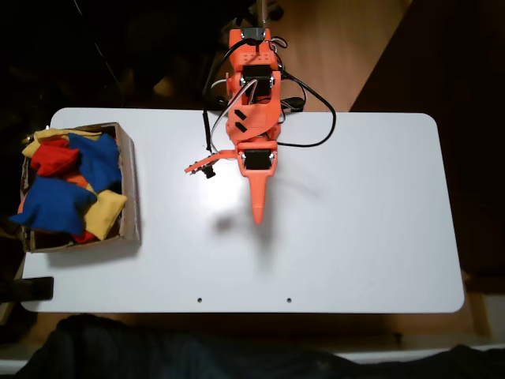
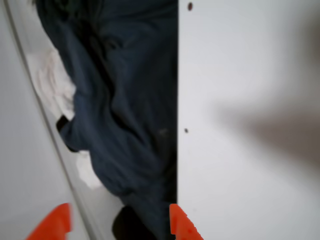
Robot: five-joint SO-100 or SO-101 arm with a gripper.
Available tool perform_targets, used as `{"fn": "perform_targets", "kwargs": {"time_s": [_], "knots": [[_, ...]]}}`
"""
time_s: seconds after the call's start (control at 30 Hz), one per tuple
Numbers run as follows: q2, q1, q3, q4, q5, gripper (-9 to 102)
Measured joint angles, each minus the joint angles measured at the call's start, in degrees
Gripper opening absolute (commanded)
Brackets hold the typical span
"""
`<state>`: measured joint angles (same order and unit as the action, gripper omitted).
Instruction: Grasp a bag and put it in the box.
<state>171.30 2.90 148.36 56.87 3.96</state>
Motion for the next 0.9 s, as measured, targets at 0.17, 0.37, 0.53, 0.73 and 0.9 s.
{"fn": "perform_targets", "kwargs": {"time_s": [0.17, 0.37, 0.53, 0.73, 0.9], "knots": [[3.87, 0.0, 5.01, 0.0, -0.18, 17], [7.91, 0.09, 10.28, 0.0, -0.26, 8], [10.81, 0.09, 13.45, 0.26, -0.44, 0], [13.54, 0.09, 15.91, 1.85, -0.7, 0], [15.38, 0.44, 17.58, 3.6, -0.7, 0]]}}
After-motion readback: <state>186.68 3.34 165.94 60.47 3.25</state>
